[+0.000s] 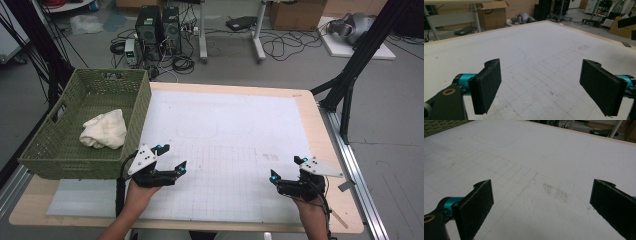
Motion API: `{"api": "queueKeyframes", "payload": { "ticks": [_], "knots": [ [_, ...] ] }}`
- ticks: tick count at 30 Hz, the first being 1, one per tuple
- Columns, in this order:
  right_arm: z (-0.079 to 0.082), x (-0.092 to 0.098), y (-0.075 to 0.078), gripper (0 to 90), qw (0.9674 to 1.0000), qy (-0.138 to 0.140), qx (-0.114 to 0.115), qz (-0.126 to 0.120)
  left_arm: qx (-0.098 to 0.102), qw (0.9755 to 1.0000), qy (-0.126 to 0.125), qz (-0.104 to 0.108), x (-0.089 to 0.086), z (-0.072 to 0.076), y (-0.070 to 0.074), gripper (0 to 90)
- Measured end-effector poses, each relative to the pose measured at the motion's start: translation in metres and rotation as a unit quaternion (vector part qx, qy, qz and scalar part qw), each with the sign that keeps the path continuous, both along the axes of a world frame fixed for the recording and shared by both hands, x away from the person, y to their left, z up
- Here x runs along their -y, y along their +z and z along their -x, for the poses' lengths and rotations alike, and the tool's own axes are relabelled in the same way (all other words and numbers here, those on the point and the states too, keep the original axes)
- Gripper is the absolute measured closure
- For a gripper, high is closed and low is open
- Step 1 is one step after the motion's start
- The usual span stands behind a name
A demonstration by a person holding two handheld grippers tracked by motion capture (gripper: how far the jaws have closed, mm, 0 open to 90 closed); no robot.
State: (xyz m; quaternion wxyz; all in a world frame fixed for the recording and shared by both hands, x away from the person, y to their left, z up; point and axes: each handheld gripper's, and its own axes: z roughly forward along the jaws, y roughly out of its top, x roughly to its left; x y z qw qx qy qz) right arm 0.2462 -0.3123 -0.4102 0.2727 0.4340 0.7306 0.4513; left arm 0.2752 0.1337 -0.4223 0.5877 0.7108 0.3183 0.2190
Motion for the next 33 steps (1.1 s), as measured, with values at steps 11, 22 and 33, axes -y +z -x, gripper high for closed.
{"api": "queueKeyframes", "payload": {
  "ticks": [11, 22, 33],
  "knots": [
    [0.001, 0.002, 0.0, 4.1, 1.0, -0.003, 0.001, -0.001, -0.001, 1.0, -0.002, -0.001, 0.002, -0.001, 0.0, 18.0],
    [0.001, 0.001, 0.0, 4.2, 1.0, -0.002, 0.001, 0.002, -0.001, 1.0, -0.003, -0.001, 0.002, -0.001, 0.0, 18.0],
    [0.0, 0.001, 0.0, 4.2, 1.0, 0.001, 0.003, -0.002, 0.01, 0.9999, 0.007, 0.007, -0.002, 0.0, 0.012, 18.0]
  ]
}}
